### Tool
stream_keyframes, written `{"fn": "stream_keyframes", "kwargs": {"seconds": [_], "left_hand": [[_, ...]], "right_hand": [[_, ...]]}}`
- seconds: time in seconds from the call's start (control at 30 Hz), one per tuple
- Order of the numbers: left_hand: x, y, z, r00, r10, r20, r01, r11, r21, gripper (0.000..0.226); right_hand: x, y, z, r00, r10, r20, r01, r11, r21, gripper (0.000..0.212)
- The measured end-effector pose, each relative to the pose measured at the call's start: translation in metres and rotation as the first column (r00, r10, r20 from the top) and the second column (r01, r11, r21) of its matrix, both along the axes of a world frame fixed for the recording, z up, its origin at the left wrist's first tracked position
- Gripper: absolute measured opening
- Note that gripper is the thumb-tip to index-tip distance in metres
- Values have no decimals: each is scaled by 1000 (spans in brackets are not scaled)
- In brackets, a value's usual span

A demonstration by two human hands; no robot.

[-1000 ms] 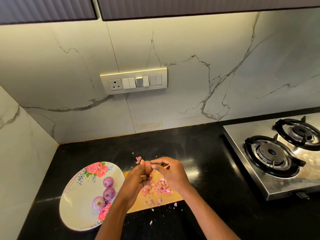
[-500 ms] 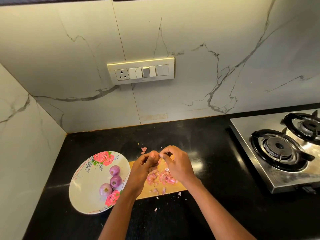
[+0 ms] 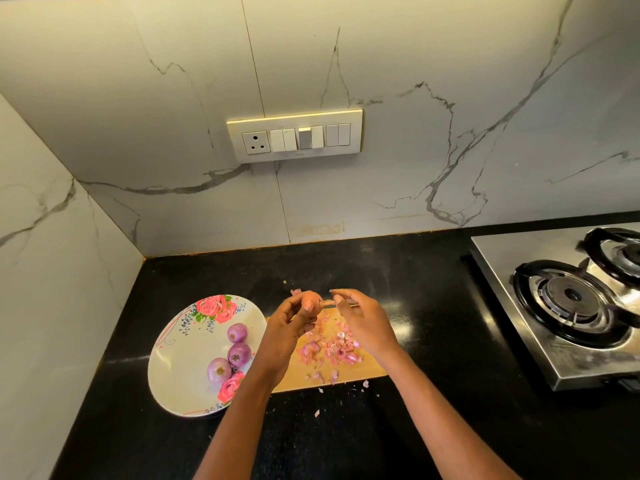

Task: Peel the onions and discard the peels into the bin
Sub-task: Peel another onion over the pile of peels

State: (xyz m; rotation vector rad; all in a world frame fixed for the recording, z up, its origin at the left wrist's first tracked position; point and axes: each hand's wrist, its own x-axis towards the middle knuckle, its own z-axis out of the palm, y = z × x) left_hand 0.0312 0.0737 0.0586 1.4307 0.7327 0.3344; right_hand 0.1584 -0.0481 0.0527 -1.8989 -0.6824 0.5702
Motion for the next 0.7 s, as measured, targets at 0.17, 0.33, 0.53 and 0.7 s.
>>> {"fn": "stream_keyframes", "kwargs": {"seconds": [0.17,0.33,0.53,0.7], "left_hand": [[-3,6,-2,1000,3,-26,0,995,97,37],[-5,9,-5,998,-31,-49,38,985,169,32],[-4,5,-7,995,-50,-83,73,951,300,37],[-6,-1,-1,992,-119,-30,123,946,299,34]], "right_hand": [[-7,3,5,990,75,-119,-58,988,141,25],[-11,7,-2,995,-1,-97,18,984,177,11],[-15,12,-6,993,-92,-76,101,987,122,8],[-16,17,-8,962,-159,-220,180,981,76,15]]}}
